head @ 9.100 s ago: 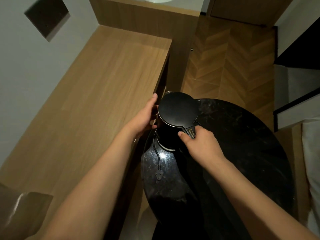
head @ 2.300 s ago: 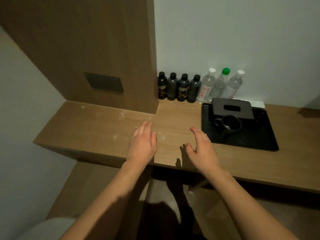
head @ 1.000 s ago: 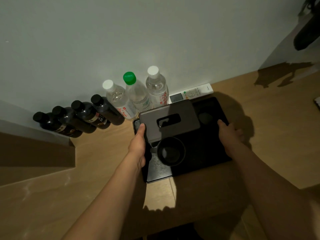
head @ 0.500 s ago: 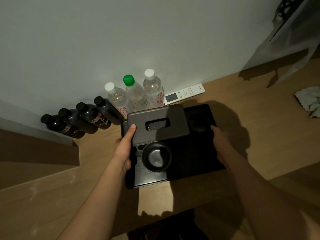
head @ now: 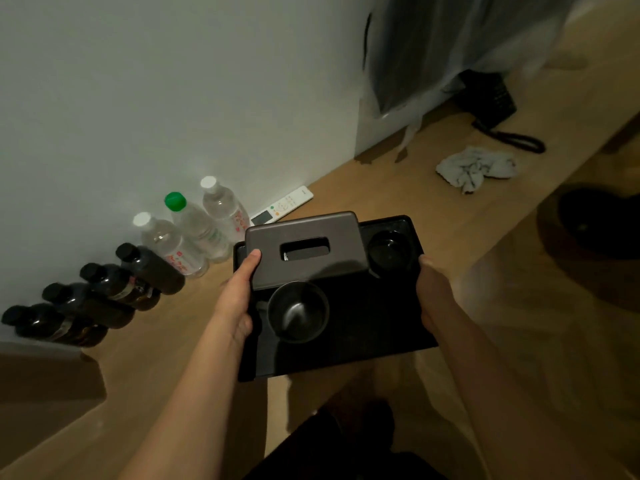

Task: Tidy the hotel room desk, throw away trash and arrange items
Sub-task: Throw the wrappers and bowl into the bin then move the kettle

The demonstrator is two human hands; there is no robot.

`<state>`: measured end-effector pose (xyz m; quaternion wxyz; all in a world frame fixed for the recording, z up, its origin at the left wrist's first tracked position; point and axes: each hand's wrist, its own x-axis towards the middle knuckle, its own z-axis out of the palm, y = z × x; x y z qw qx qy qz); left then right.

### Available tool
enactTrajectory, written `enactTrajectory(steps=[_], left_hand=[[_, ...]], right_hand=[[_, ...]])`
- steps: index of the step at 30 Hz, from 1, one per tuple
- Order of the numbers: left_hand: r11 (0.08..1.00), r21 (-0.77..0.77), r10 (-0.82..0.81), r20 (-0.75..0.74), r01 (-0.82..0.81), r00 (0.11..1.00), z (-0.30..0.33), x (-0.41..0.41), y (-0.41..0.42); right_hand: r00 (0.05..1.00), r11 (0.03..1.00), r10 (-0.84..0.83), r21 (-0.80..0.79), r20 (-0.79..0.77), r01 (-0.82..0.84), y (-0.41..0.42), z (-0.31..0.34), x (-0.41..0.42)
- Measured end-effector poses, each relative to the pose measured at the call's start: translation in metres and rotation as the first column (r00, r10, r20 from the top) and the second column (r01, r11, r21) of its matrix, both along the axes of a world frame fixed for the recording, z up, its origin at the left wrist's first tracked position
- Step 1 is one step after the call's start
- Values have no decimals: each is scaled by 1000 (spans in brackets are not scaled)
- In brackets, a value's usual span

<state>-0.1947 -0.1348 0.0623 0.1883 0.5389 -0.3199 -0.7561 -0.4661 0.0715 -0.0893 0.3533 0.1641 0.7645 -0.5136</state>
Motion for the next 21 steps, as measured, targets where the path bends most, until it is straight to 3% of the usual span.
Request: enactTrajectory(steps=[11,17,21], left_hand=[[940,-62,-333,41,335,942,19,-153,106],[864,-44,-500,48,502,865,27,-252,204],[815,-62,-574,53,577,817,37,-315,269]], right_hand=[[909,909,-415,-62,-47,412,168,91,-39],[883,886,-464,-49,-64,462,308,39,-116],[833,840,-539,-7,-124,543,358,112,-124]])
